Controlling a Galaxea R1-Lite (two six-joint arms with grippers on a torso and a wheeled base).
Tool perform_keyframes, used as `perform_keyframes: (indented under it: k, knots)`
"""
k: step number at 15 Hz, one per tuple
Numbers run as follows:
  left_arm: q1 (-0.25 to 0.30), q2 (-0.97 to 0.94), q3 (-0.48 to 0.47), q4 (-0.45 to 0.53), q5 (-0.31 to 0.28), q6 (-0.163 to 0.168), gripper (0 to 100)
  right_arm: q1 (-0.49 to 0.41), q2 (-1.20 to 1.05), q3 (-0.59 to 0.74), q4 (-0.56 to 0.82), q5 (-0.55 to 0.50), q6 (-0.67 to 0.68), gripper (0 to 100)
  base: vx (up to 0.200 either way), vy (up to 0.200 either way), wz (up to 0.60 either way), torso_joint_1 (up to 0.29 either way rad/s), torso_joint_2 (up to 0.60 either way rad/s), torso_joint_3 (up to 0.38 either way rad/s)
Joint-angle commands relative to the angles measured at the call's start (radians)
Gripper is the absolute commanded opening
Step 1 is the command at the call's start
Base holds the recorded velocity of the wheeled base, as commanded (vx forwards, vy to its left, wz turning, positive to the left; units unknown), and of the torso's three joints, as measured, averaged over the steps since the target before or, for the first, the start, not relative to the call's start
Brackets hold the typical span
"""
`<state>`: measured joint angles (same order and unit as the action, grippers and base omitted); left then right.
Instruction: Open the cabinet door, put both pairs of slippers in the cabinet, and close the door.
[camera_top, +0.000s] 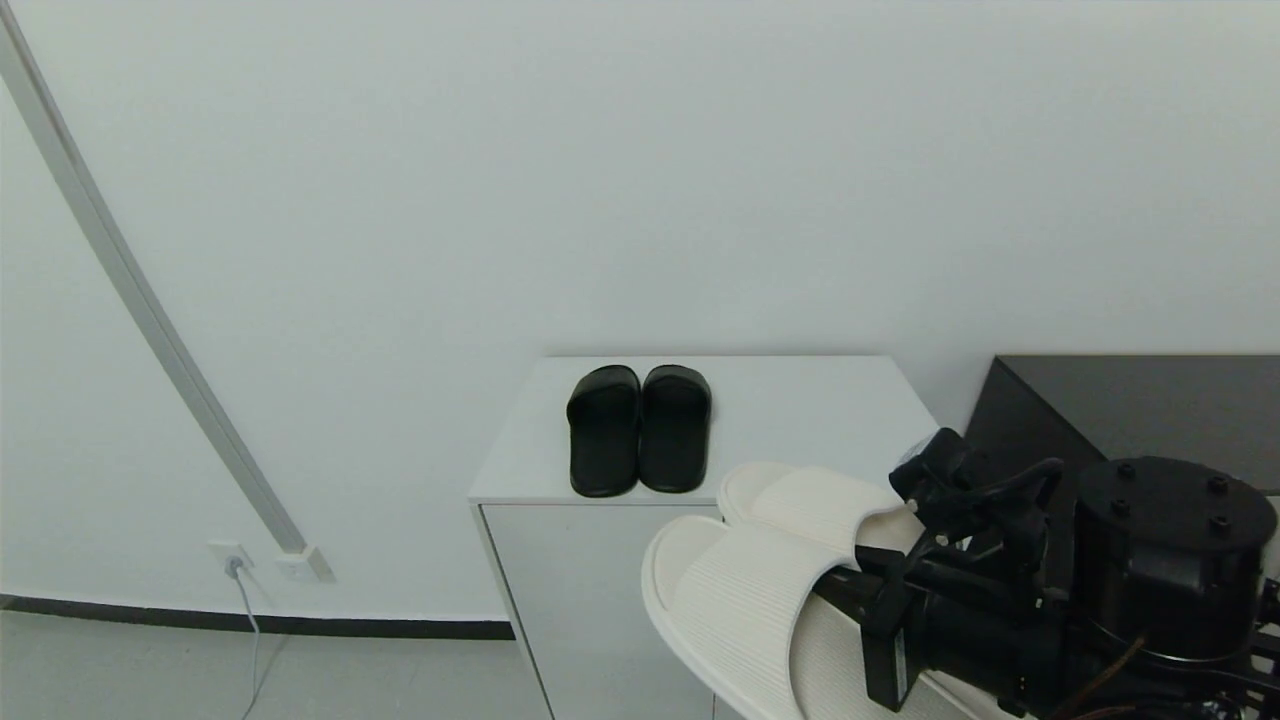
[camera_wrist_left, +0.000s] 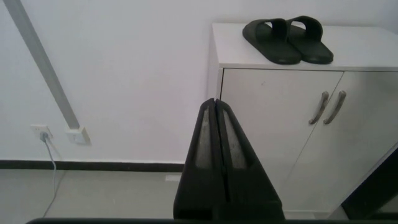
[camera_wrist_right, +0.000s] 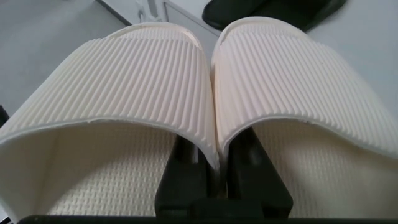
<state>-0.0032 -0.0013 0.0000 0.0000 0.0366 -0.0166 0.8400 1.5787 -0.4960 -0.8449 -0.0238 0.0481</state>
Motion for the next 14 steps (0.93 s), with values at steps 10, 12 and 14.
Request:
perform_keyframes:
  k: [10,12,14]
  knots:
    - [0.0,0.001,0.0,0.0,0.0,-0.002,0,-0.001,0.003,0.014,0.0,0.002,-0.004,0,0.0,0.0,0.0,0.0,0.0,0.0]
    - [0.0,0.001,0.0,0.0,0.0,-0.002,0,-0.001,0.004,0.013,0.0,0.002,-0.004,0,0.0,0.0,0.0,0.0,0.0,0.0]
    - [0.0,0.001,0.0,0.0,0.0,0.0,0,-0.001,0.007,0.014,-0.002,0.002,-0.004,0,0.0,0.0,0.0,0.0,0.0,0.0]
